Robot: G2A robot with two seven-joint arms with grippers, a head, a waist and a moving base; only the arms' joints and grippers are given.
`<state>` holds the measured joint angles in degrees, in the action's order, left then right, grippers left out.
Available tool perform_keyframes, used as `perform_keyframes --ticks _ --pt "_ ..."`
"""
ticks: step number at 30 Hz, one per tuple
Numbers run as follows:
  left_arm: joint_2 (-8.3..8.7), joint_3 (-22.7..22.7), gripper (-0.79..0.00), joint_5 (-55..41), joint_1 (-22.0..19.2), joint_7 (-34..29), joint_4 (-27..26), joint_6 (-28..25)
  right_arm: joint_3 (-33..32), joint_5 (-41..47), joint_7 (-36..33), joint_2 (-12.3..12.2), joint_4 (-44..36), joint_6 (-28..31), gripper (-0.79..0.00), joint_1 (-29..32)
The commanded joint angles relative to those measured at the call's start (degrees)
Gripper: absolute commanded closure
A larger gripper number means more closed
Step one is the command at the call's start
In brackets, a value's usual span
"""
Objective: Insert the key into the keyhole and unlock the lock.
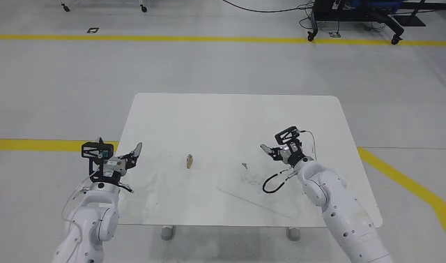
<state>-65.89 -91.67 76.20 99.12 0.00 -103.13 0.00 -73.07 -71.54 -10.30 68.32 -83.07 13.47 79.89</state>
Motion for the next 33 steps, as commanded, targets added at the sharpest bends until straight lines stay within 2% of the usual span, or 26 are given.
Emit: perform_keyframes --ticks 1,6,11,13,14,15,16,18,24,32,33 --pt "0.00 0.00 -0.785 0.00 0.00 0.00 0.00 0.00 0.94 7.19 -0.11 0.22 4.74 7.97 -0.785 -2.44" --pt "0.00 0.00 -0.785 0.00 0.00 0.00 0.00 0.00 5.06 4.28 -1.07 0.54 8.47 14.94 -0.785 -5.76" --pt "0.00 0.00 -0.785 0.00 0.00 0.00 0.00 0.00 6.96 4.37 -2.78 0.72 10.28 18.86 -0.785 -7.83" --pt "0.00 0.00 -0.785 0.00 0.00 0.00 0.00 0.00 7.37 5.03 -2.76 0.74 10.96 20.86 -0.714 -8.39" --pt "0.00 0.00 -0.785 0.00 0.00 0.00 0.00 0.00 7.65 5.34 -2.86 0.72 11.28 22.54 -0.637 -8.71" --pt "0.00 0.00 -0.785 0.00 0.00 0.00 0.00 0.00 7.93 5.50 -2.98 0.69 11.54 24.27 -0.489 -9.08" --pt "0.00 0.00 -0.785 0.00 0.00 0.00 0.00 0.00 8.12 5.44 -3.12 0.64 11.85 25.69 -0.385 -9.43" --pt "0.00 0.00 -0.785 0.00 0.00 0.00 0.00 0.00 8.81 4.06 -3.92 0.51 11.83 28.23 -0.326 -10.22" --pt "0.00 0.00 -0.785 0.00 0.00 0.00 0.00 0.00 10.43 -0.77 -4.22 0.28 10.98 29.36 -0.249 -10.86" --pt "0.00 0.00 -0.785 0.00 0.00 0.00 0.00 0.00 11.59 -2.60 -7.18 0.05 10.48 30.98 -0.206 -12.26" --pt "0.00 0.00 -0.785 0.00 0.00 0.00 0.00 0.00 11.58 -2.52 -7.21 -0.02 10.33 31.51 0.000 -12.24"
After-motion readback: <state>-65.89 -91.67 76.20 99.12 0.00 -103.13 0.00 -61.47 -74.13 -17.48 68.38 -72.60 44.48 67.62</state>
